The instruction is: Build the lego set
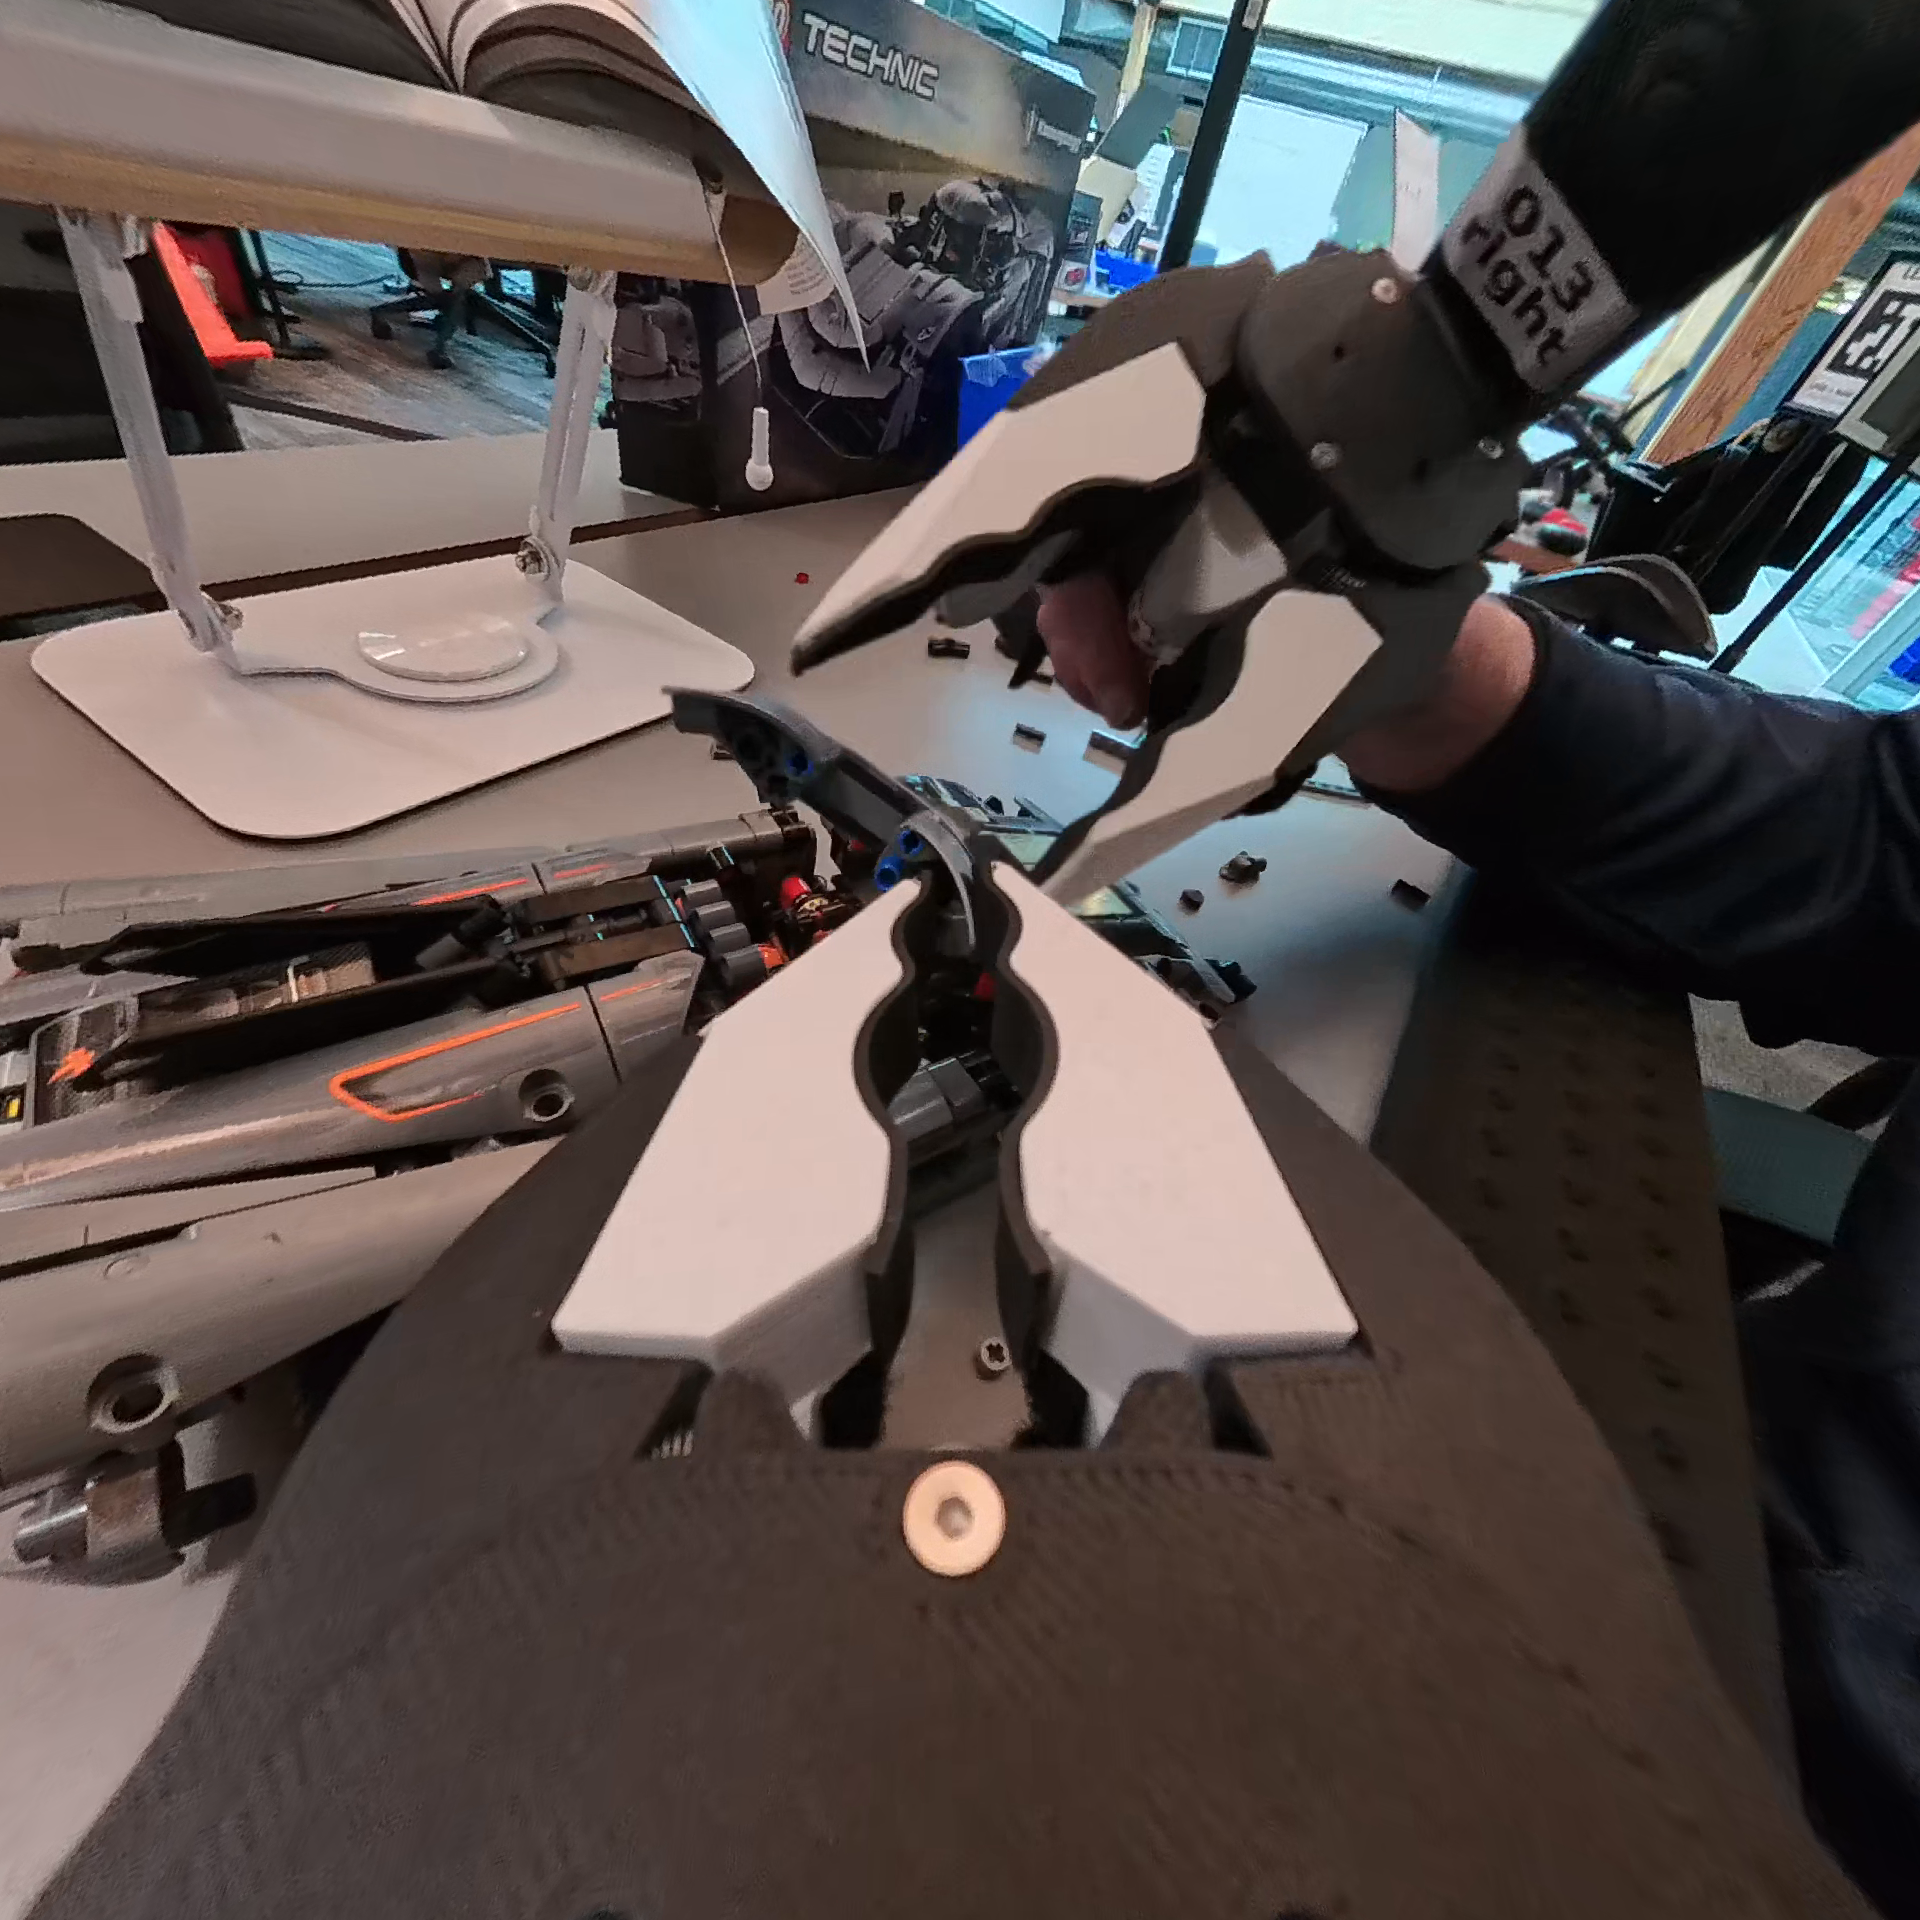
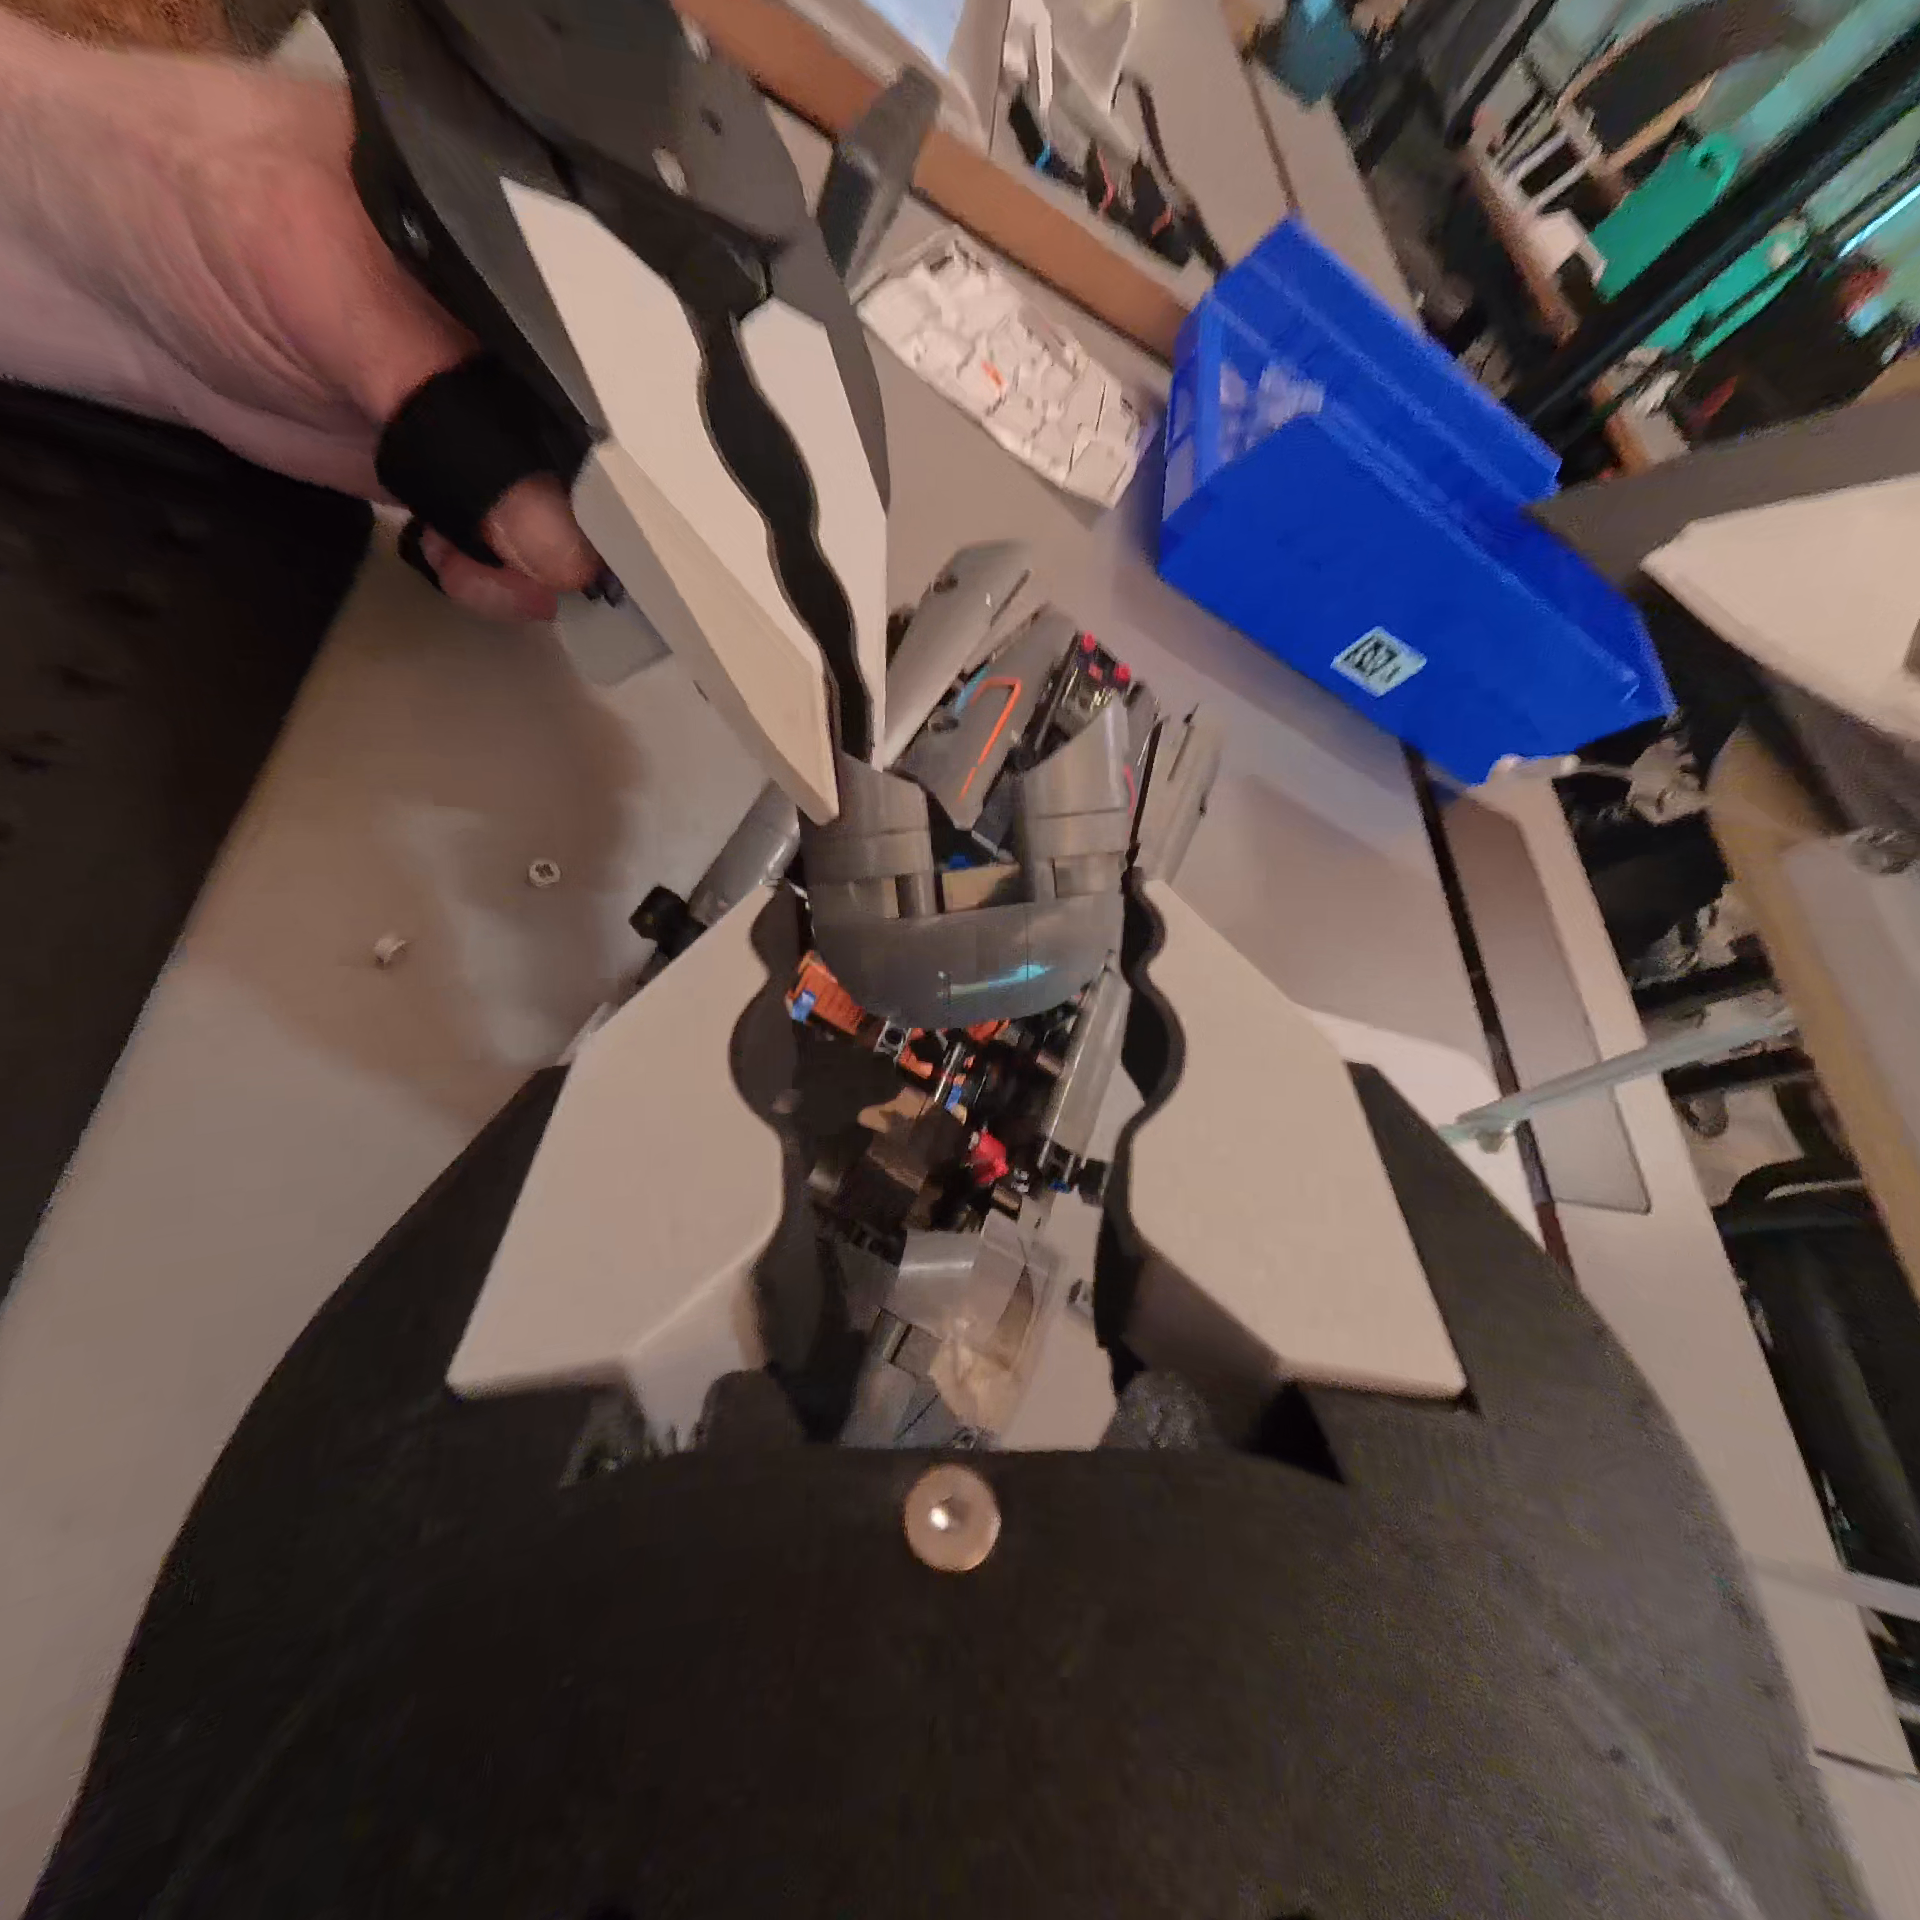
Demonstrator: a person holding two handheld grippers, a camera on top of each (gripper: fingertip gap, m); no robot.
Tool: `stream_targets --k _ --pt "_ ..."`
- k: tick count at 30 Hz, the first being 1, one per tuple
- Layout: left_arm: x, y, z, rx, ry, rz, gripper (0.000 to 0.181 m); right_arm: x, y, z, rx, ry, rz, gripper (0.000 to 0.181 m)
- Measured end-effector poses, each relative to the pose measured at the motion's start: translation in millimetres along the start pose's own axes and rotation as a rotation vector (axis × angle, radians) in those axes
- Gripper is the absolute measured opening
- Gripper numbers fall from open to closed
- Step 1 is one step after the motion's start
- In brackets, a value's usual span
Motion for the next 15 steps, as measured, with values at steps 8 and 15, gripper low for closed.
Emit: stream_targets --k 8,15 --pt "-2.8 5.3 -2.1 -0.033 -0.022 -0.027 0.004 -15.9 -5.8 -13.9 -0.024 -0.078 0.036 0.068" --pt "-2.5 5.3 -2.4 -0.017 -0.01 -0.045 0.004 -16.8 -8.0 -15.9 -0.094 -0.074 0.09 0.073"
Point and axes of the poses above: each gripper's, where its closed fingertips meet, x back along the fingers, z out of its top, y = z × x across the jaws, the point moved 2 cm from there along x, back along the fingers, and after that the axes turned 10 degrees about -x, right-handed, at the moved point
